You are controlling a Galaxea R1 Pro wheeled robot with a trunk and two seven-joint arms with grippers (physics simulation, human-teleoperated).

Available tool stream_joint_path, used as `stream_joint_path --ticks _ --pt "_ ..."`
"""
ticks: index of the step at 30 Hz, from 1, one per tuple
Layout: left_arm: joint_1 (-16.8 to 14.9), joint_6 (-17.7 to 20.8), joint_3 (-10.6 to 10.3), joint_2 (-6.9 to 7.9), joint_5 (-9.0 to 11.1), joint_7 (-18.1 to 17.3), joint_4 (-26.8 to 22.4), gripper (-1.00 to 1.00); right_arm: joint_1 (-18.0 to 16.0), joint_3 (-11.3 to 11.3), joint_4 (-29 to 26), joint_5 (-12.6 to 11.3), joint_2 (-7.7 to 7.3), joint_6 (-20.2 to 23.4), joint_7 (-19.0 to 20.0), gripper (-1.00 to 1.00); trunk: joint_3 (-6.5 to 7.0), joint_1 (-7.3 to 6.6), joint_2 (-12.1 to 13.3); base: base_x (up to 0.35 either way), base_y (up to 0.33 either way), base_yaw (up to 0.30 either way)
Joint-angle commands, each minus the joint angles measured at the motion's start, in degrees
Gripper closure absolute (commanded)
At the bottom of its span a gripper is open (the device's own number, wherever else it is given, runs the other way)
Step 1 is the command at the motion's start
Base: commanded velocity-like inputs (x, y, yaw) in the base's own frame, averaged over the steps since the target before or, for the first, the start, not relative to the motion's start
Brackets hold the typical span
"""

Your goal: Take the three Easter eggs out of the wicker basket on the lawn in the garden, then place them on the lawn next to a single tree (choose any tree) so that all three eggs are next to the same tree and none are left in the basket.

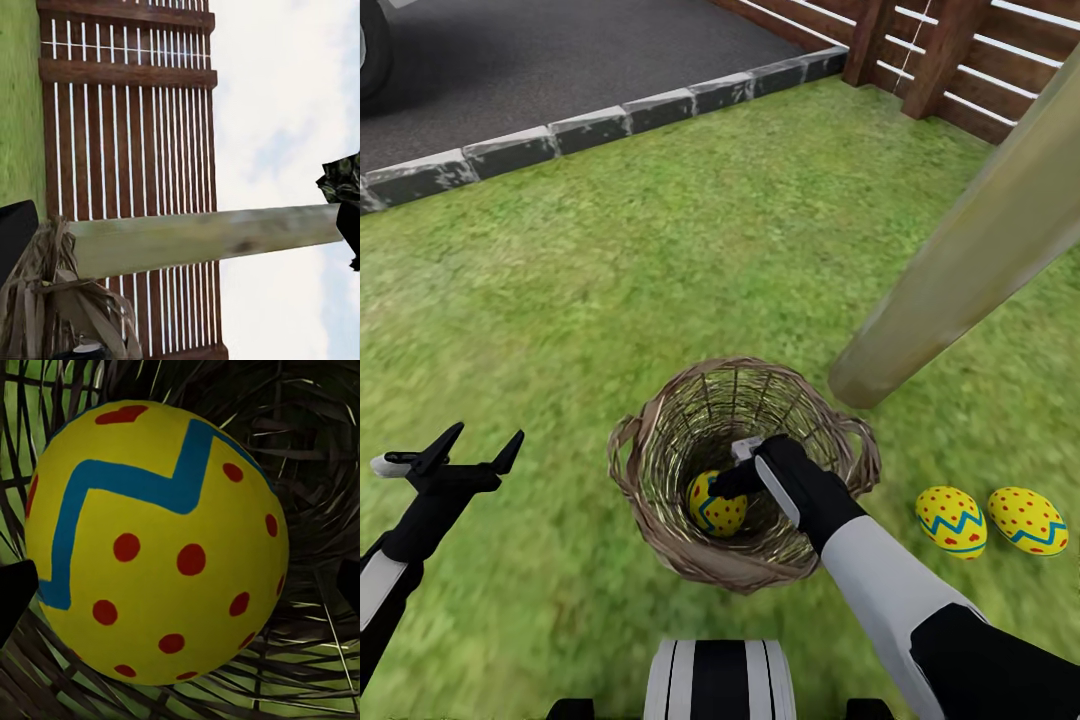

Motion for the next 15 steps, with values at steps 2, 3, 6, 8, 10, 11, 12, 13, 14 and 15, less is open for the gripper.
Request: stream_joint_path --ticks 2,3,6,8,10,11,12,13,14,15 --pt "0.0 0.5 0.0 -0.10 0.3 0.0 0.0 -1.00 0.0 0.1 -0.1 0.0 0.00 0.2 -0.1 -1.00 -0.04 -0.01 0.0 0.000 0.000 0.000" --pt "0.0 0.5 0.0 -0.17 0.3 0.0 0.0 -1.00 0.0 0.1 -0.1 -0.1 0.00 0.3 -0.2 -1.00 -0.04 -0.01 0.0 0.000 0.000 0.000" --pt "0.0 0.5 0.0 -0.32 0.3 0.0 0.0 -1.00 0.0 0.1 0.0 -0.2 0.13 0.3 -0.3 -1.00 -0.04 -0.01 0.0 0.000 0.000 0.000" --pt "0.0 0.5 0.0 -0.35 0.3 0.0 0.0 -1.00 0.0 0.1 0.0 -0.2 0.16 0.3 -0.3 -1.00 -0.48 0.04 0.0 0.000 0.000 0.000" --pt "0.0 0.5 0.0 -0.37 0.3 0.0 0.0 -1.00 0.0 0.1 0.0 -0.2 0.17 0.3 -0.3 -1.00 -0.70 0.06 -0.1 0.000 0.000 0.000" --pt "0.0 0.5 0.0 -0.37 0.3 0.0 0.0 -1.00 0.0 0.1 0.0 -0.3 0.18 0.3 -0.4 -1.00 -0.70 0.06 -0.1 0.000 0.000 0.000" --pt "0.0 0.5 0.0 -0.37 0.3 0.0 0.0 -1.00 0.0 0.1 0.0 -0.3 0.18 0.3 -0.4 -1.00 -0.92 0.09 -0.1 0.000 0.000 0.000" --pt "0.0 0.5 0.0 -0.38 0.3 0.0 0.0 -1.00 0.0 0.1 0.0 -0.2 0.18 0.3 -0.4 -1.00 -1.15 0.12 -0.1 0.000 0.000 0.000" --pt "0.0 0.5 0.0 -0.38 0.3 0.0 0.0 -1.00 0.0 0.1 0.0 -0.2 0.20 0.3 -0.4 -1.00 -1.15 0.12 -0.1 0.000 0.000 0.000" --pt "0.0 0.5 0.0 -0.38 0.3 0.0 0.0 -1.00 0.0 0.1 0.0 -0.2 0.21 0.2 -0.4 -1.00 -1.15 0.12 -0.1 0.000 0.000 0.000"
